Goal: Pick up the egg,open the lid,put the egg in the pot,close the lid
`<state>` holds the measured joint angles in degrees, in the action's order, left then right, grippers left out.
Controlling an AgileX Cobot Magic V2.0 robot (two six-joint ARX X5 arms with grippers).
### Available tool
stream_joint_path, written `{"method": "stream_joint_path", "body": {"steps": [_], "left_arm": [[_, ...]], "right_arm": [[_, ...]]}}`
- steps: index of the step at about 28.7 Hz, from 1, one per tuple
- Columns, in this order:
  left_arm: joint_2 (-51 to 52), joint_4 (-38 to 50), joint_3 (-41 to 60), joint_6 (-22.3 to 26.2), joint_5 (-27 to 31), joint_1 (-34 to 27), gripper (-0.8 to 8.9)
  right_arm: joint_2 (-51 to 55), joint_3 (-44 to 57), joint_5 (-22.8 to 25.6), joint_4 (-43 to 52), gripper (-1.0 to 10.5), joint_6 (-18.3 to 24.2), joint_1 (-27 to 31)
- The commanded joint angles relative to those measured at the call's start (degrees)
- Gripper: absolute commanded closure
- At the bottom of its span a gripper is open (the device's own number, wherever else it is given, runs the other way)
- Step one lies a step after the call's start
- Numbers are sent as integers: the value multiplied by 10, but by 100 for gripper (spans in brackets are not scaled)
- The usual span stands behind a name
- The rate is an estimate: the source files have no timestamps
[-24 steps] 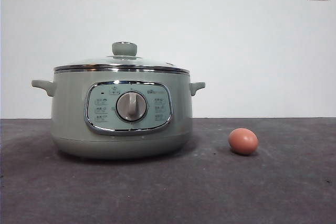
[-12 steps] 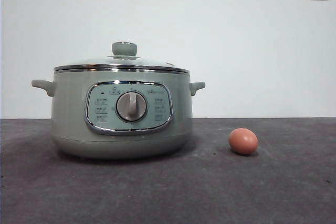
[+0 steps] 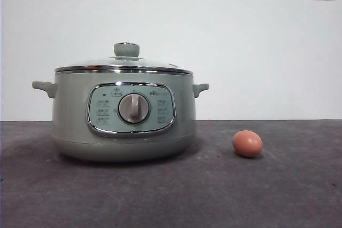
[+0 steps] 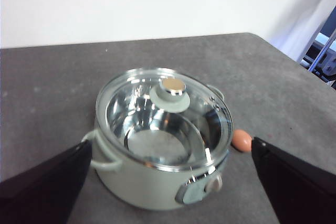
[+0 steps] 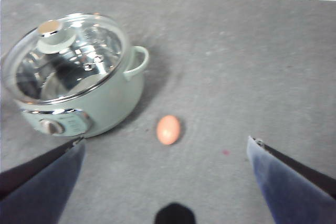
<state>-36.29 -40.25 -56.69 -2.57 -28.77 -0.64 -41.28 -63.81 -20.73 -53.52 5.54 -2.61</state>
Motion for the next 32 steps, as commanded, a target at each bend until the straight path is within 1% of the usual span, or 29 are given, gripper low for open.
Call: {"method": "stream_joint_path", "body": {"steps": [1,5,10,12,16,19,24,28,32], "left_arm": [[-32,28,-1,0,-2,9,185],[-94,57,-5,1,-2,30,185],[-185,62,-46,18,5,69,185],[-222,62,-71,30,23,87,185],[-297,62,-125,52,78,125,185],[-372,64,-175,73,114,159,185],[-475,71,-241,90,167,212,185],[-527,89,-258,94,186,236,185],[-560,94,-258,94,207,244,186]], "right_arm": [[-7,-2,-25,12,382,-10,0],[-22,-2,-29,15,382,-10,0],[-41,-2,-29,14,382,-10,0],[-49,-2,-29,14,382,-10,0],[-63,-2,-29,10,382,-10,0],[-67,-2,-30,7,382,-10,0],[-72,-2,-30,6,382,-10,0],[-77,-2,-29,-1,382,-10,0],[-80,-2,-29,-2,383,-10,0]]}}
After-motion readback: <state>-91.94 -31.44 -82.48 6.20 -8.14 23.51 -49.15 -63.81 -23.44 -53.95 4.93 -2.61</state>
